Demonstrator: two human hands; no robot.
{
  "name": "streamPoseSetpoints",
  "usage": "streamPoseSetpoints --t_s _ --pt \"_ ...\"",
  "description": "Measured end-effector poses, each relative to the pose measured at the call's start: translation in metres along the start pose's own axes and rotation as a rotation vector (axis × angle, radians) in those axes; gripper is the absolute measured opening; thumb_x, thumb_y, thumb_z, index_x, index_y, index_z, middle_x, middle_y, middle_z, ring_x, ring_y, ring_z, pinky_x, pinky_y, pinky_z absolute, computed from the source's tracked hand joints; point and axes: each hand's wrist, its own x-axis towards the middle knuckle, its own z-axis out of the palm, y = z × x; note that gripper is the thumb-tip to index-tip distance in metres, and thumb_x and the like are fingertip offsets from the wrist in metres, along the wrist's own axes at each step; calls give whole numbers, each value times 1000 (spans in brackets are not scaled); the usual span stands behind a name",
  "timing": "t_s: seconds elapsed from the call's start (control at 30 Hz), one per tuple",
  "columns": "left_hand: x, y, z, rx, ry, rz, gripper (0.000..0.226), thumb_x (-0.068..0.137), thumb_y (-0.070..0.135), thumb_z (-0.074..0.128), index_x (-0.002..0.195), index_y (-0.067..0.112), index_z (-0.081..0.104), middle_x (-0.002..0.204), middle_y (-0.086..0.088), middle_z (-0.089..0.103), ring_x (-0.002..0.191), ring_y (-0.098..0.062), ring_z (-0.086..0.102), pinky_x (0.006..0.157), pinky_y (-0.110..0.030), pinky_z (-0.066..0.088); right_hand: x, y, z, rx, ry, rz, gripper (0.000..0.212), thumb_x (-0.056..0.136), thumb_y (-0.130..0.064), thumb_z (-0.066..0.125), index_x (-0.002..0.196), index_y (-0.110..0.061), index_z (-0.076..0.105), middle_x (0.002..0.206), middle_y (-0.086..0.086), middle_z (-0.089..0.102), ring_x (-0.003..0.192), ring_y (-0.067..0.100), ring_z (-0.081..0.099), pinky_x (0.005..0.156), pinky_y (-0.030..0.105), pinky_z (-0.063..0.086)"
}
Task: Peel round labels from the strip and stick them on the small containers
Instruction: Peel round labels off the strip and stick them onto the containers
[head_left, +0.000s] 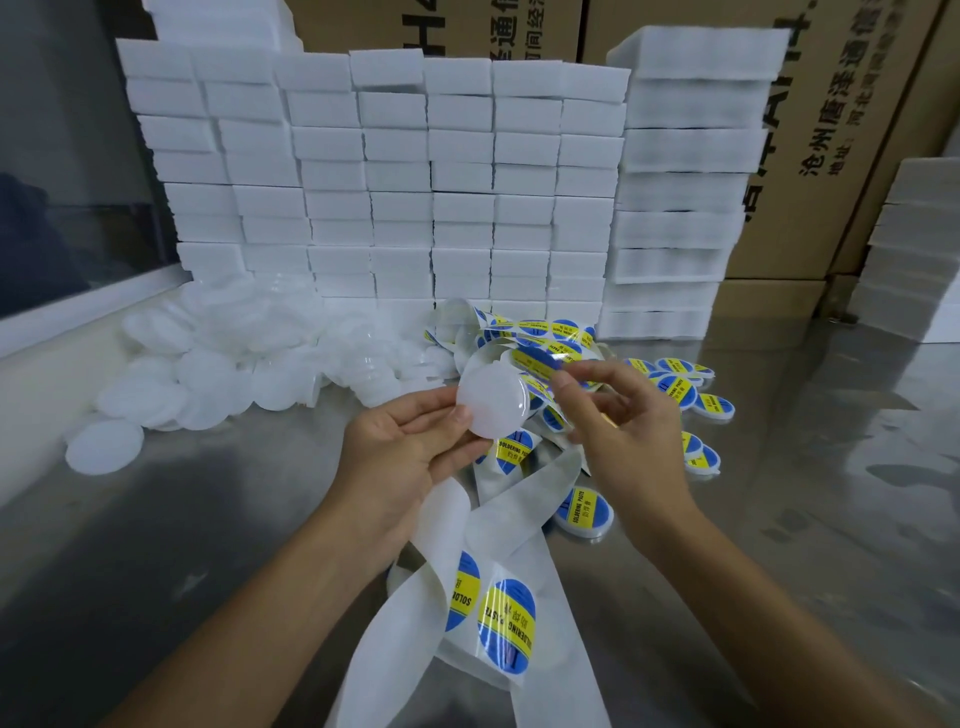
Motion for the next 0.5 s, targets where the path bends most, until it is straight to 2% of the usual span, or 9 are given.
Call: streamPoseSetpoints --t_s 0.1,0.2,0.27,0.33,0.5 --pt "1 0 -2 -19 18 -4 39 60 8 74 98 1 68 92 -15 75 84 -27 74 66 -27 59 4 -1 -4 1 69 -75 11 88 -19 71 81 -28 71 89 -3 71 76 4 67 66 24 55" --pt "2 0 -3 -36 31 -17 46 58 8 76 102 -2 67 93 -16 75 85 -28 74 67 -27 59 4 -10 -7 254 -21 95 6 81 -27 74 80 -21 74 73 -3 72 68 6 66 61 20 52" --pt "2 0 -4 -55 33 -22 45 58 7 75 102 -2 67 93 -16 75 84 -27 74 67 -27 59 4 -11 -6 346 -106 209 18 69 -35 76 78 -20 77 73 -3 71 66 6 65 62 21 51" --pt "2 0 -3 -69 25 -30 44 58 7 75 101 -2 67 93 -17 75 85 -27 74 66 -27 59 3 -10 -5 299 -159 244 19 66 -35 77 78 -20 78 74 -1 73 66 7 65 63 21 51" --pt "1 0 0 -72 -8 -45 46 61 8 75 105 -4 66 95 -18 74 87 -28 74 66 -26 58 -1 -12 -2 239 -197 201 5 73 -21 78 77 -18 78 74 3 75 60 7 64 57 15 50"
